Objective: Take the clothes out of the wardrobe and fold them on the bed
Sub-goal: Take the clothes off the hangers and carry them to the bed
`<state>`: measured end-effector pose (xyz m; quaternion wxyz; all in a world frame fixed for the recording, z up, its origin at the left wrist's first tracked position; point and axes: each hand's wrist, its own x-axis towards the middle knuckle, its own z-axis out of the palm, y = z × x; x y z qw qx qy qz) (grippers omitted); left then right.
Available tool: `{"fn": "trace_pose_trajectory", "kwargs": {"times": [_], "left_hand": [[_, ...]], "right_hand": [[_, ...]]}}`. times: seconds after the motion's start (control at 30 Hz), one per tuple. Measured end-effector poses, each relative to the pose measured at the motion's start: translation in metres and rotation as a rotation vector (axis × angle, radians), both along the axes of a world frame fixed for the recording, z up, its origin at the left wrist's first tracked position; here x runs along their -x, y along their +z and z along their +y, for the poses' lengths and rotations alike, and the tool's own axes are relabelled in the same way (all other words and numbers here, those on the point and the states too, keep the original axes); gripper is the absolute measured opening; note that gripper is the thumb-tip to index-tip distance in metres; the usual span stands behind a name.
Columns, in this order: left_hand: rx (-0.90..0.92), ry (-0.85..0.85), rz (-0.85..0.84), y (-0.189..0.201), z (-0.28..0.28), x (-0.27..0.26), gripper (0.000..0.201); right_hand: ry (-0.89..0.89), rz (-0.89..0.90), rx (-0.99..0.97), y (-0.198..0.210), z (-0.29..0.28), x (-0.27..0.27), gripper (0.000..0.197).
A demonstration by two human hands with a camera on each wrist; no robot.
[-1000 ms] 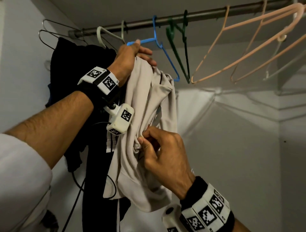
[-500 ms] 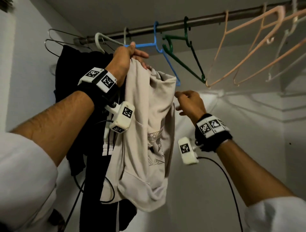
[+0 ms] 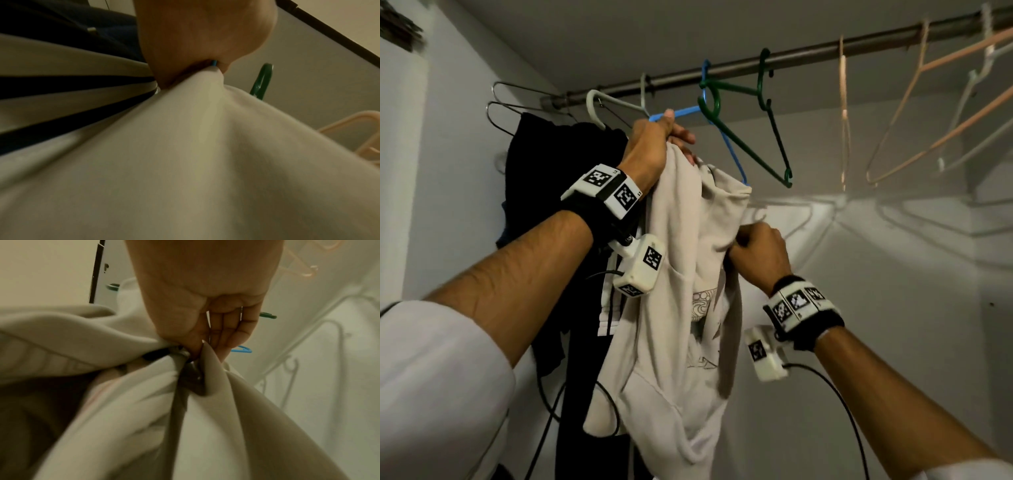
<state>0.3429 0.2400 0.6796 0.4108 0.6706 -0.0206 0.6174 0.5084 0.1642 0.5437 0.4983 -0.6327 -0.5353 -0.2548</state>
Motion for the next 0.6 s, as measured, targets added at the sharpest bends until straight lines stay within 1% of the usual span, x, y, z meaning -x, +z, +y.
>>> {"fn": "trace_pose_trajectory", "kwargs": {"times": [0.03, 0.13, 0.2, 0.3, 0.4, 0.5, 0.6], "left_hand": [[-0.02, 0.029, 0.011, -0.002, 0.0, -0.001, 0.051], [-0.069, 0.063, 0.034, -0.007, 0.0, -0.003, 0.053], [-0.09, 0.061, 0.044, -0.008, -0.001, -0.004, 0.056], [-0.066, 0.024, 0.044, -0.006, -0.005, -0.005, 0.059], [-0.011, -0.043, 0.026, -0.002, -0.006, 0.0, 0.06], [0.015, -0.051, 0.016, -0.002, -0.007, 0.004, 0.06], [0.038, -0.074, 0.002, -0.003, -0.014, 0.005, 0.057]], "right_hand": [[0.001, -0.026, 0.02, -0.013, -0.004, 0.001, 0.026], [0.031, -0.071, 0.004, -0.054, -0.019, 0.006, 0.042], [0.065, -0.07, -0.027, -0.07, -0.028, 0.007, 0.043], [0.15, -0.061, -0.049, -0.077, -0.04, 0.01, 0.037], [0.199, -0.126, -0.048, -0.082, -0.052, 0.026, 0.036], [0.199, -0.193, -0.034, -0.091, -0.057, 0.036, 0.035], [0.176, -0.193, -0.013, -0.092, -0.059, 0.035, 0.035]]}}
